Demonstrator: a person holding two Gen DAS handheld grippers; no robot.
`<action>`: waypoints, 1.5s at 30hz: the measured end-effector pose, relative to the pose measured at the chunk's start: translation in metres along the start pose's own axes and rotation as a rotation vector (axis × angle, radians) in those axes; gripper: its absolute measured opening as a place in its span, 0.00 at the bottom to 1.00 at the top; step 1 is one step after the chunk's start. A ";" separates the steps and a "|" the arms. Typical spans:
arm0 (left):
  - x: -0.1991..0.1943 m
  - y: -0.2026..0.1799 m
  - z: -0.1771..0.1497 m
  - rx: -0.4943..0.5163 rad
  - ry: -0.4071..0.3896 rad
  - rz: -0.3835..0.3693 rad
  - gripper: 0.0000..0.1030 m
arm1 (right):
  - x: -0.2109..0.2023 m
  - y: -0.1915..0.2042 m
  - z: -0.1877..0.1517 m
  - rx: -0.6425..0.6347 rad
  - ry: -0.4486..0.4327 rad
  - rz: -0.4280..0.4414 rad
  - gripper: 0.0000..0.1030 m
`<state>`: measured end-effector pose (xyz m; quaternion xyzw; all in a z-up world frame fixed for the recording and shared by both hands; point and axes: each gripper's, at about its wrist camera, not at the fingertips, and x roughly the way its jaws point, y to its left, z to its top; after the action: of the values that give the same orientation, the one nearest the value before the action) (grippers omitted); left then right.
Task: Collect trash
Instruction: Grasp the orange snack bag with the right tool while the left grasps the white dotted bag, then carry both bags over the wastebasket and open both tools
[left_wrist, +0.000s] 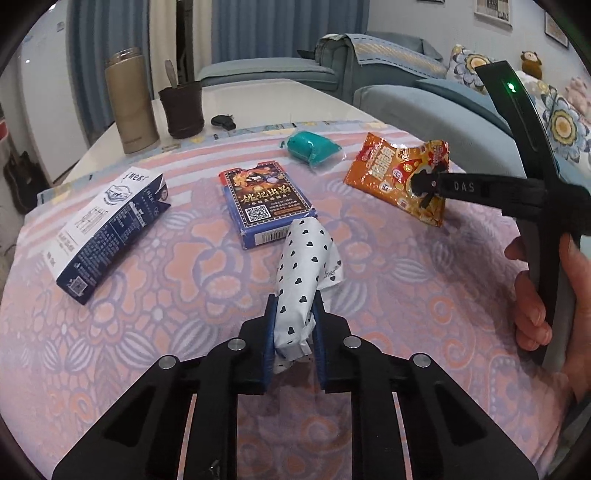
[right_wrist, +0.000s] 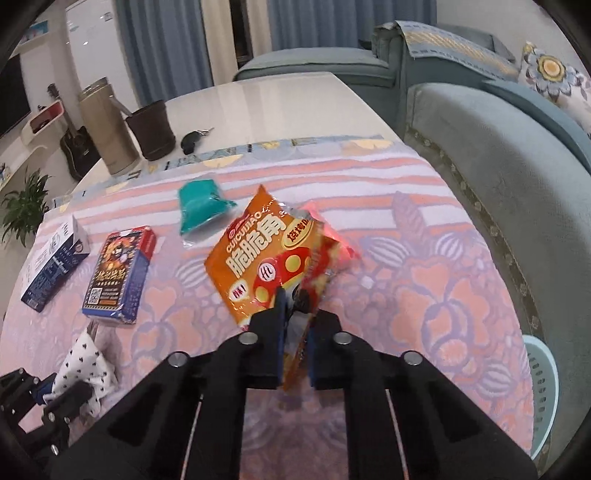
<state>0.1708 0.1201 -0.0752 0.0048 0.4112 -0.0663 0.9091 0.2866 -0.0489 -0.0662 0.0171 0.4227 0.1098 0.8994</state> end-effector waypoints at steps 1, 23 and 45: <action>-0.001 0.000 0.000 -0.002 -0.004 -0.007 0.13 | -0.004 0.001 -0.001 -0.006 -0.011 0.003 0.04; -0.072 -0.131 0.065 0.086 -0.173 -0.384 0.11 | -0.201 -0.113 -0.052 0.182 -0.331 -0.140 0.02; 0.019 -0.347 0.057 0.280 0.020 -0.646 0.11 | -0.196 -0.283 -0.160 0.487 -0.114 -0.291 0.02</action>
<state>0.1822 -0.2297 -0.0357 -0.0004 0.3873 -0.4059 0.8278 0.0950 -0.3761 -0.0554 0.1780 0.3834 -0.1264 0.8974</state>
